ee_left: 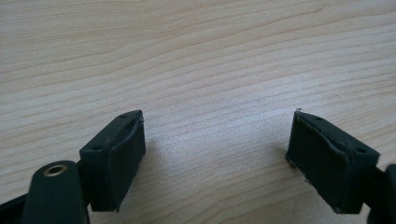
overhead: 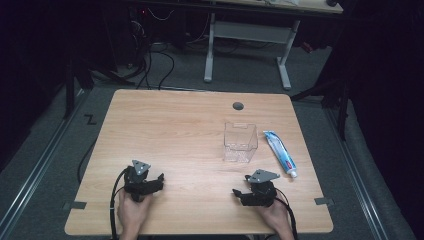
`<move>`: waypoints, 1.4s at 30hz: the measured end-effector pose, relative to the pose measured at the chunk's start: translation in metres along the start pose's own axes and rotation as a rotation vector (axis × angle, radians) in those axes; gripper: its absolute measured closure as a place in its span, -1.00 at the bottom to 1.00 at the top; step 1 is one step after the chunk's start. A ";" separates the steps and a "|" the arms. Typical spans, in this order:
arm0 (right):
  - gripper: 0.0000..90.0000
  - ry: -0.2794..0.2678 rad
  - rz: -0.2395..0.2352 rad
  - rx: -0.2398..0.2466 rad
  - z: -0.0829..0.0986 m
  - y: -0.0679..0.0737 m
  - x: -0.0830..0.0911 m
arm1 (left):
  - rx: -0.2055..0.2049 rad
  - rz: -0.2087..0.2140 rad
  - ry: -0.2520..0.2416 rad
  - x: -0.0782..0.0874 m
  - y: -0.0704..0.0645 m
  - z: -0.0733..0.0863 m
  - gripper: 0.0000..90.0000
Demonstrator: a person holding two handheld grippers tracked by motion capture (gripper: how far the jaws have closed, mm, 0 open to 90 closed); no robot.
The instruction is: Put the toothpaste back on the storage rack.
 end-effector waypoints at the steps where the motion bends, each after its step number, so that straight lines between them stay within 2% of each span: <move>1: -0.39 0.000 0.000 0.000 0.000 0.000 0.000 | 0.000 0.000 0.000 0.000 0.000 0.000 -0.57; 14: -0.39 0.002 0.005 -0.005 0.000 -0.001 0.000 | -0.002 0.002 0.000 0.000 0.000 0.000 -0.57; 19: -0.38 -0.001 0.018 -0.027 0.001 0.000 0.001 | -0.005 0.003 0.001 0.000 0.000 0.000 -0.57; 23: -0.20 0.017 0.022 -0.035 0.003 -0.002 0.005 | -0.005 0.004 0.000 0.000 0.000 0.000 -0.57; 27: -0.13 0.022 0.047 -0.054 0.005 -0.005 0.008 | -0.005 0.004 0.001 0.000 0.000 0.000 -0.57; 42: -0.13 -0.031 0.067 -0.090 0.014 -0.015 0.028 | -0.005 0.004 0.001 0.000 0.000 0.000 -0.57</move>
Point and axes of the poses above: each handheld gripper's, and its own axes: x roughly backward along the jaws, z roughly out of its underside, y roughly to its left, the point moved 3 cm from there along -x, roughly forward along the jaws, and after that the axes turned 11 degrees about y, right-handed, at the moved point
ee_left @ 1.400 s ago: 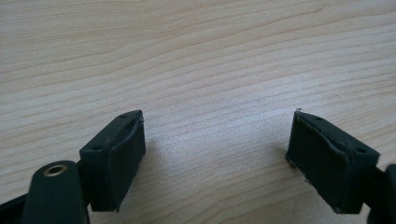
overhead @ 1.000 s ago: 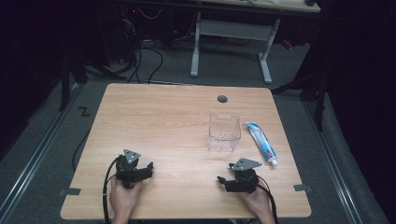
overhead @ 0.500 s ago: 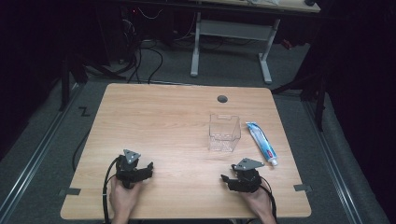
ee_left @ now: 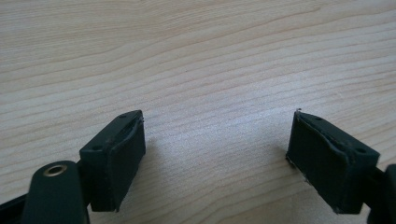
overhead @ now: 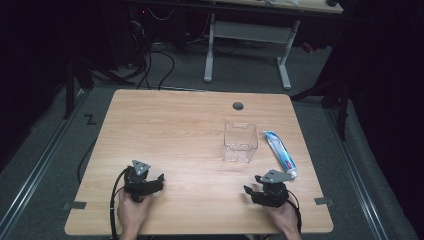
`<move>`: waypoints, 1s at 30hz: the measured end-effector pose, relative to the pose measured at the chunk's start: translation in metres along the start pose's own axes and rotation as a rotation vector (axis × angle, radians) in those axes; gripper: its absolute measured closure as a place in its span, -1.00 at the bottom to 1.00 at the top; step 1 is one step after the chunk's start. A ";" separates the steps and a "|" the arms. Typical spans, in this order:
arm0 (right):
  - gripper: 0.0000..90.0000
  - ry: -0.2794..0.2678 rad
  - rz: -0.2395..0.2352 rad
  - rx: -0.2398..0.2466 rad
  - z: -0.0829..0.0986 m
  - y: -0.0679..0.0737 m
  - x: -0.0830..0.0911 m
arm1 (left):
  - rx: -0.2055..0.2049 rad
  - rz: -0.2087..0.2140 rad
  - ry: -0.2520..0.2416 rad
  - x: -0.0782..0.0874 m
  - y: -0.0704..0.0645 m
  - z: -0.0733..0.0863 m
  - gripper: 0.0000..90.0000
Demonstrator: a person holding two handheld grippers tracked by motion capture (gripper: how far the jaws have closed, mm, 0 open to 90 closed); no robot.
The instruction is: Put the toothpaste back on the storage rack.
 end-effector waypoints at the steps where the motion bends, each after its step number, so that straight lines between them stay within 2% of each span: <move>1: -0.13 -0.002 0.003 -0.004 0.001 -0.001 0.001 | 0.000 0.000 -0.001 0.000 0.000 0.000 -0.57; 9: -0.12 -0.009 0.000 -0.036 0.006 -0.011 0.009 | 0.000 0.000 -0.001 0.000 0.000 0.000 -0.57; 20: -0.09 -0.024 0.008 -0.044 0.010 -0.019 0.018 | 0.000 0.000 0.000 0.000 0.000 0.000 -0.57; 26: 0.03 -0.070 0.051 -0.045 0.012 -0.022 0.028 | 0.000 0.000 -0.001 0.000 0.000 0.000 -0.57; 30: 0.04 -0.079 0.058 -0.058 0.013 -0.025 0.031 | 0.000 0.000 -0.001 0.000 0.000 0.000 -0.57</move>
Point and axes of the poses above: each handheld gripper's, and its own axes: x roughly backward along the jaws, z roughly out of its underside, y roughly to its left, the point moved 3 cm from there along -x, roughly forward along the jaws, and after that the axes turned 11 degrees about y, right-handed, at the moved point
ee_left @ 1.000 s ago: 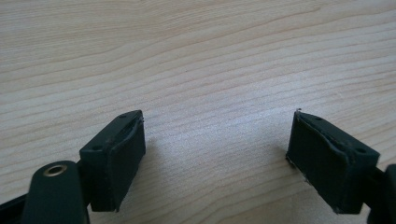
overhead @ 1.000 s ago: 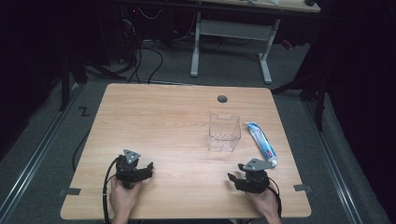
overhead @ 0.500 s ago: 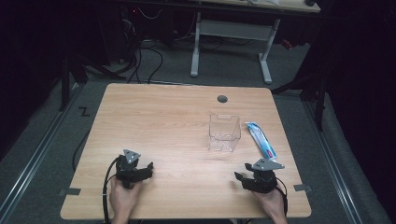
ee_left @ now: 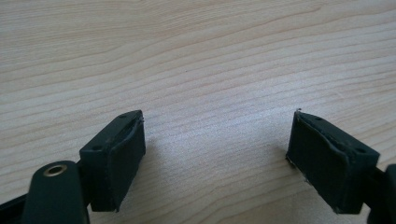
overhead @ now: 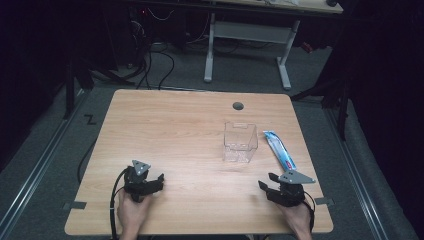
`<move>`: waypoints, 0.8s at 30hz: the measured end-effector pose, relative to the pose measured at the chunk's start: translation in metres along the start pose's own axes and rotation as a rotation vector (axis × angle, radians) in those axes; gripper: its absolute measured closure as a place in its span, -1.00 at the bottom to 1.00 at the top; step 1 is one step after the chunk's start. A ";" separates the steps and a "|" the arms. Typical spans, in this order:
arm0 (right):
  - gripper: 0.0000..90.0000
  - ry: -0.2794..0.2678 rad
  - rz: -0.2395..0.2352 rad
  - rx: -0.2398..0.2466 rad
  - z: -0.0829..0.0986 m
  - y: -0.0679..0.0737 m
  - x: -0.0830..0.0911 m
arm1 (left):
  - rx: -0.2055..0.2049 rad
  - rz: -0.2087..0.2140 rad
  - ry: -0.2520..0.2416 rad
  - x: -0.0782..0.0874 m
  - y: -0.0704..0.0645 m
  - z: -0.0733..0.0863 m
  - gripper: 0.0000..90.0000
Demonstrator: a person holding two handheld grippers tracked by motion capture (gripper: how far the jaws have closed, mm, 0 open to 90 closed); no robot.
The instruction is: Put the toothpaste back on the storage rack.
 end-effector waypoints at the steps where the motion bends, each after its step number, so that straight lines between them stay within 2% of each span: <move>1: 0.05 -0.002 0.001 -0.001 0.000 -0.001 0.001 | 0.000 0.000 0.000 0.000 0.000 0.000 -0.57; 12: 0.09 -0.037 0.034 -0.021 -0.003 -0.013 0.013 | 0.000 0.000 0.001 0.000 0.000 0.000 -0.57; 20: 0.13 -0.044 0.074 -0.072 -0.007 -0.022 0.019 | 0.000 0.001 0.001 0.000 0.000 0.000 -0.57; 24: 0.09 -0.034 0.109 -0.099 -0.015 -0.031 0.024 | -0.001 0.001 0.001 0.000 0.000 0.000 -0.57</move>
Point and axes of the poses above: each handheld gripper's, and its own axes: x roughly backward along the jaws, z roughly out of its underside, y roughly to its left, the point moved 3 cm from there along -x, roughly forward along the jaws, and after that the axes turned 11 degrees about y, right-handed, at the moved point
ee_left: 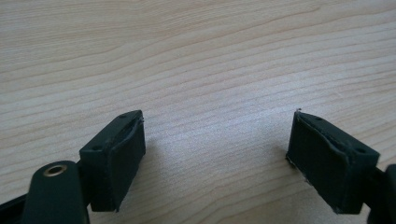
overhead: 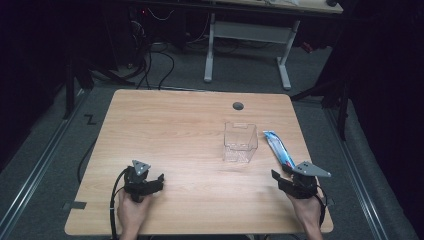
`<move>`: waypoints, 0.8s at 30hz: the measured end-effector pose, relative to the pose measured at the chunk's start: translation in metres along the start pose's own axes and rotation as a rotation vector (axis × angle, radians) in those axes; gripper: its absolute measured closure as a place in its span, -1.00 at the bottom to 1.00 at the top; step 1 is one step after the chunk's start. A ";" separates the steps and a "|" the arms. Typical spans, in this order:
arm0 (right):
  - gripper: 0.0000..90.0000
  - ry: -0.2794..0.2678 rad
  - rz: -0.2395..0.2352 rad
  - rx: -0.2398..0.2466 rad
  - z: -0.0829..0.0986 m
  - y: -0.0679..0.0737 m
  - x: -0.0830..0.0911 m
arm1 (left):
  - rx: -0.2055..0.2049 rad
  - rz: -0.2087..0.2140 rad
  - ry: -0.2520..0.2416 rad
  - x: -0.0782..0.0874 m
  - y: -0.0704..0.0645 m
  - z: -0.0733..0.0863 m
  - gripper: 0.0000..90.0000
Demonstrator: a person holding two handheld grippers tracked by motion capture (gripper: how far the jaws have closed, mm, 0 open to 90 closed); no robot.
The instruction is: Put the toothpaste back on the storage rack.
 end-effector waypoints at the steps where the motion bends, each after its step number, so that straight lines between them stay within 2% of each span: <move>1: 0.09 0.006 0.012 -0.008 -0.002 -0.003 0.001 | -0.001 0.001 0.001 0.000 0.000 0.000 -0.57; 7: 0.01 0.030 0.037 -0.050 -0.016 -0.019 0.003 | -0.003 0.002 0.002 0.000 0.000 0.000 -0.57; 13: 0.02 0.080 0.037 -0.056 -0.027 -0.025 -0.004 | -0.002 0.001 0.000 0.000 0.000 0.000 -0.57; 24: 0.06 0.131 0.066 -0.044 -0.049 -0.032 -0.018 | 0.003 -0.003 0.003 0.001 0.000 0.001 -0.58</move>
Point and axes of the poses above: each handheld gripper's, and its own axes: x roughly backward along the jaws, z roughly out of its underside, y roughly to its left, the point moved 3 cm from there along -x, roughly forward along the jaws, and after that the axes turned 11 degrees about y, right-handed, at the moved point
